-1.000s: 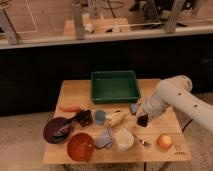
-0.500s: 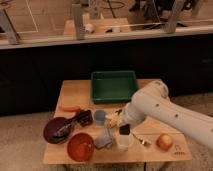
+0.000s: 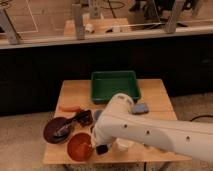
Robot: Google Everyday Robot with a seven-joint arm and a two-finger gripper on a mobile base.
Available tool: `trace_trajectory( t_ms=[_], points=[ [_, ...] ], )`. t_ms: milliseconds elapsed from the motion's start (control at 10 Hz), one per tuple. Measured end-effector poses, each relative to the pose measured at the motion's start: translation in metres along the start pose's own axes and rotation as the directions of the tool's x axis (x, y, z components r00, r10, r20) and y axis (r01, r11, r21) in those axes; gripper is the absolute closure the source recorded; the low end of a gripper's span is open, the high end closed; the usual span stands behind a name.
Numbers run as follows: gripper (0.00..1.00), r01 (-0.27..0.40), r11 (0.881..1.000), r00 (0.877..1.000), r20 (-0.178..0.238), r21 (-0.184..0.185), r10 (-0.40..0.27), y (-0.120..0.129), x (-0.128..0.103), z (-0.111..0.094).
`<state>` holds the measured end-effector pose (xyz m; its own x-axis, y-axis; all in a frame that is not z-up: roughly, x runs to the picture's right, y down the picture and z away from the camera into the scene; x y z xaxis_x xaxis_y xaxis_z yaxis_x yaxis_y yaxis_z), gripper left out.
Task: Place eraser in red bowl
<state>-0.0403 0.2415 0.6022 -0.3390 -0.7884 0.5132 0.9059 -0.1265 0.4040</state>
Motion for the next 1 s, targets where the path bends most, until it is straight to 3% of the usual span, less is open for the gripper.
trace_trajectory(
  t_ms=[200, 400, 600, 900, 1000],
  points=[
    [1.00, 0.118, 0.992, 0.991, 0.059, 0.033, -0.119, -0.028, -0.029, 0.014],
    [1.00, 0.205, 0.976, 0.972, 0.101, 0.075, -0.212, -0.050, -0.048, 0.028],
    [1.00, 0.195, 0.976, 0.972, 0.111, 0.101, -0.206, -0.055, -0.050, 0.033],
    [1.00, 0.172, 0.977, 0.974, 0.130, 0.122, -0.188, -0.060, -0.032, 0.047],
    [0.94, 0.155, 0.980, 0.976, 0.136, 0.123, -0.172, -0.060, -0.026, 0.055]
  ],
)
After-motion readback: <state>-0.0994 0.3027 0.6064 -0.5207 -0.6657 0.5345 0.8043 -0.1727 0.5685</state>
